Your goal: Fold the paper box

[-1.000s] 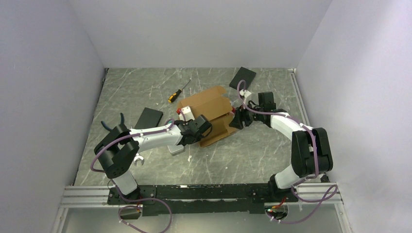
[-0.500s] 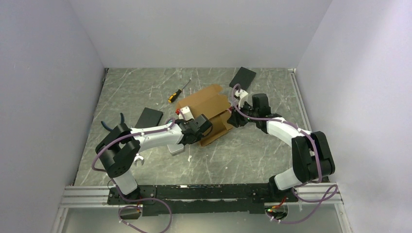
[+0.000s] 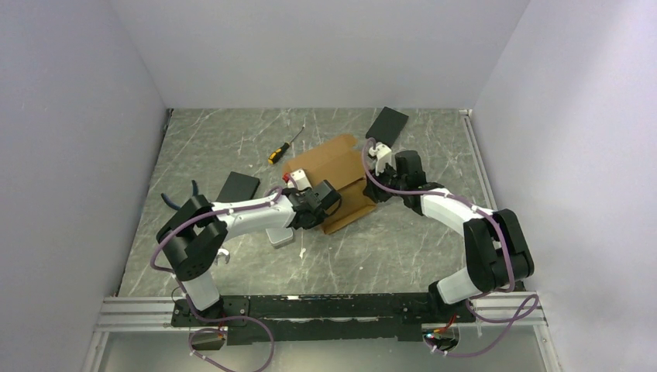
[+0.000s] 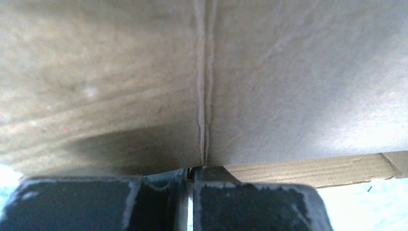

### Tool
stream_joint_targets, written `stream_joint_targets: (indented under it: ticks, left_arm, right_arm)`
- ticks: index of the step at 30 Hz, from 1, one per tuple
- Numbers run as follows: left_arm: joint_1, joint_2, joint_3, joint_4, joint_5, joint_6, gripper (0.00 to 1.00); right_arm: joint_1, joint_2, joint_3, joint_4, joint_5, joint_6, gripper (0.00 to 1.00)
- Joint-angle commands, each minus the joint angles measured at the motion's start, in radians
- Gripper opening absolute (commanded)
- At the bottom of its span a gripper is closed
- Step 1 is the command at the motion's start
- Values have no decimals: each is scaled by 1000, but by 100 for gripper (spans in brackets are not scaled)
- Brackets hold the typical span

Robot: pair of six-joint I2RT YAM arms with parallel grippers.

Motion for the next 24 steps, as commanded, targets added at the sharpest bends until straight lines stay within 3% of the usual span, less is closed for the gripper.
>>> stream_joint_targets:
  ticks: [1, 6, 12, 18, 24]
  left_arm:
    - [-7, 46, 10, -37, 65, -11, 0]
    - [-8, 57, 27, -59, 68, -19, 0]
    - [-8, 110, 112, -125, 103, -38, 0]
    - [-7, 182, 185, -175, 136, -39, 0]
    - [-7, 206, 183, -161, 153, -38, 0]
  right_arm:
    - [15, -13, 30, 34, 71, -19, 30]
    - [50, -12, 37, 24, 143, -36, 0]
    - [112, 25, 58, 30, 367, -22, 0]
    - [140, 79, 72, 26, 478, -23, 0]
    - [156, 115, 106, -20, 423, -22, 0]
